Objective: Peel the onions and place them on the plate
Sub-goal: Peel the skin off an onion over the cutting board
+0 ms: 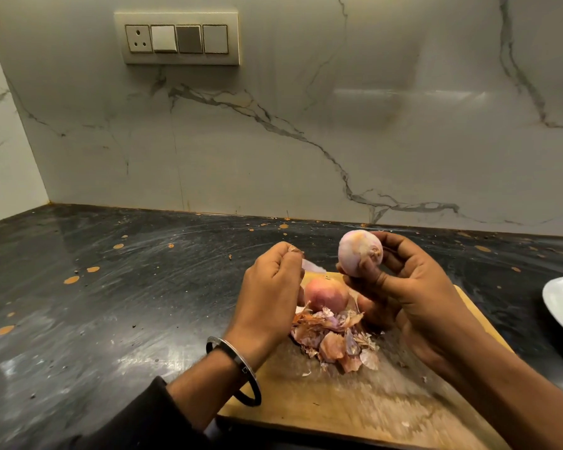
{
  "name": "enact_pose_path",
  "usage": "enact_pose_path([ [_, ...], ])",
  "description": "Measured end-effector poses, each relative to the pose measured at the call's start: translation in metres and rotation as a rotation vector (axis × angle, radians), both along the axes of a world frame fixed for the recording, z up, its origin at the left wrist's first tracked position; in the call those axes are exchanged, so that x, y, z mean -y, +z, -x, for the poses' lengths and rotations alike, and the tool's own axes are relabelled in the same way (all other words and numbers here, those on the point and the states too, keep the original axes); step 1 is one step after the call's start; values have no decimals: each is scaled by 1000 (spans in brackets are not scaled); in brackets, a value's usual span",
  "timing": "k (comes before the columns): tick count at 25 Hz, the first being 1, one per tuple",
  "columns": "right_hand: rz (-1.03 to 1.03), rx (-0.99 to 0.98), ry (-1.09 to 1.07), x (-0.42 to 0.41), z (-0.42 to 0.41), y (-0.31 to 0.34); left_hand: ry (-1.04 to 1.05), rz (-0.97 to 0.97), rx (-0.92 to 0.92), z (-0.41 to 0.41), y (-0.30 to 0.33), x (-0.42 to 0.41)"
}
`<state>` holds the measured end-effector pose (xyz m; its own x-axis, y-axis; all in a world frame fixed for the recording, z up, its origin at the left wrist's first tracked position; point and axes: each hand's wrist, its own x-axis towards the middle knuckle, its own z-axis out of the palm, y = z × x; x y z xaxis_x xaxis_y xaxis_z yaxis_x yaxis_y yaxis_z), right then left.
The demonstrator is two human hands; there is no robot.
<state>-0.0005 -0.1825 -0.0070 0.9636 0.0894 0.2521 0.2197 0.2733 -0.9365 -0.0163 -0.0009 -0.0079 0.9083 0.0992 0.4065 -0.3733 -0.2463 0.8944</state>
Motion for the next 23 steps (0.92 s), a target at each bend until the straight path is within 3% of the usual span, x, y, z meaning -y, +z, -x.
enact_pose_path([
  [5, 172, 19, -74, 1, 5, 3, 44, -240, 150, 5, 0, 3],
  [11, 185, -6, -14, -1, 9, 7, -11, -246, 296, 4, 1, 2],
  [18, 229, -11, 25, -1, 13, 9, -134, -44, 202, 6, 2, 3],
  [23, 239, -15, 60, -4, 17, 12, -124, -119, 207, 5, 1, 3],
])
